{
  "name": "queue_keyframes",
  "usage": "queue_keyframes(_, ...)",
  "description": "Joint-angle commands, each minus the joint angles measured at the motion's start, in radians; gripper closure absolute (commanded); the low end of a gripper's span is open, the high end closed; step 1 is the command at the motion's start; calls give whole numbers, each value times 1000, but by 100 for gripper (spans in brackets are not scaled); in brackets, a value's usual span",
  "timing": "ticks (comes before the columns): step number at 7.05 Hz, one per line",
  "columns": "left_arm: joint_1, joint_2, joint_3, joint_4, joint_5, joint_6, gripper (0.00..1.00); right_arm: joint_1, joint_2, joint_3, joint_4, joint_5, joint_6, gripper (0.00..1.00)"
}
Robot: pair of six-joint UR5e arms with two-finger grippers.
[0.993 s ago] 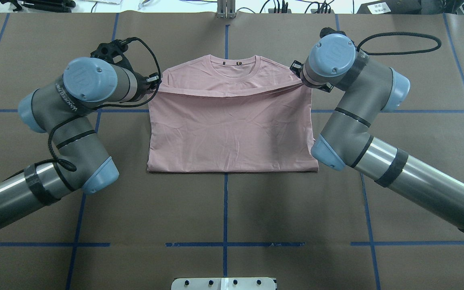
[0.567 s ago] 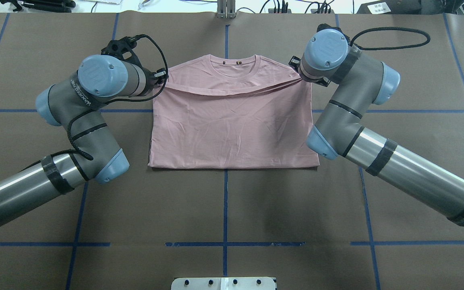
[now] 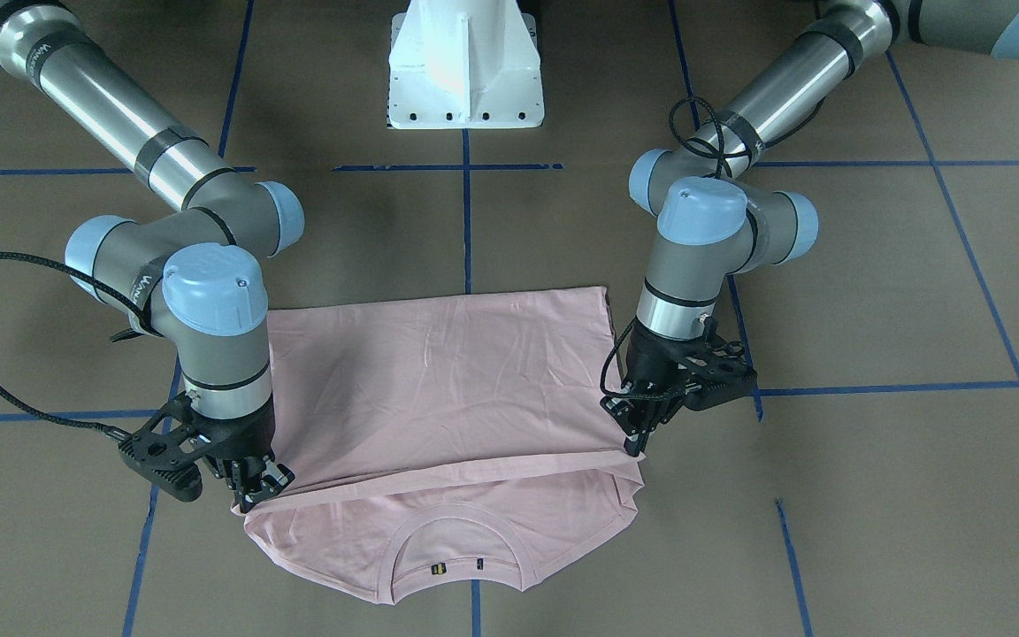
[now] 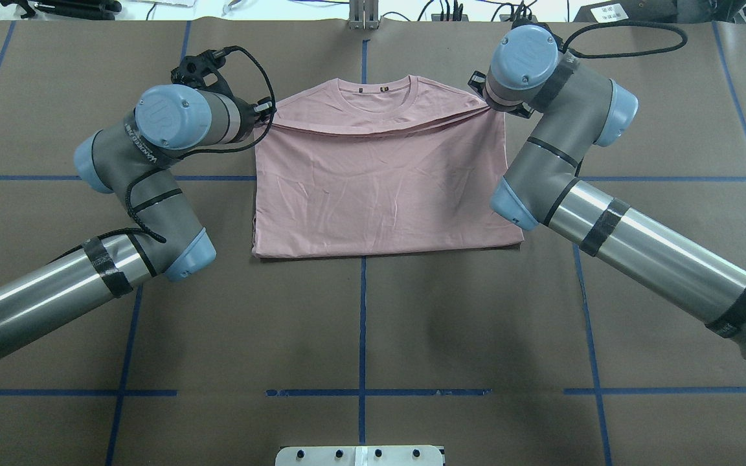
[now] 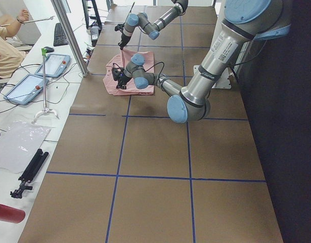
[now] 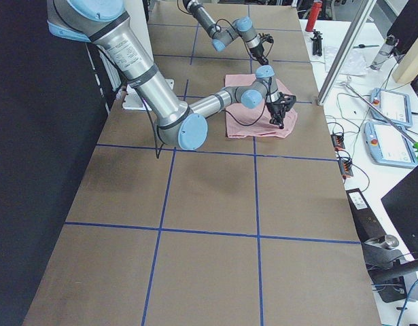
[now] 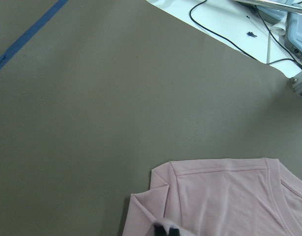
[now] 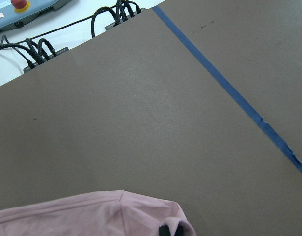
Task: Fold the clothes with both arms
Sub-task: 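Lay the folded hem at the collar and open both grippers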
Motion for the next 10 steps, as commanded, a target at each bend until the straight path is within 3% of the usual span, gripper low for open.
queue_keyframes(1,-1,1,15,-2,-1,-1,100,-8,5,-40,59,1,-4,100)
queue_keyframes(2,2,1,14,-8,-1,-1,90,-19,9,-39,60,-1,-4,93)
queue_keyframes(3,4,6,9,-9,-3,-4,84,-43,11,-39,63,-24,1,1)
queue_keyframes(5,5,18,6,-61,-4,-6,73,-41,-20,-10,152,-15,-2,0)
queue_keyframes(6,8,35,-42,-75,-8,-11,72,-36,-78,118,146,14,2,0)
queue_keyframes(7,20,117,-182,-75,-12,-44,71,-45,-256,314,155,118,13,0)
queue_keyframes(8,27,144,-235,-75,-76,-70,71,-88,-391,461,155,120,16,0)
queue_keyframes(10,36,144,-236,-77,-104,-106,69,-178,-456,511,155,117,161,0)
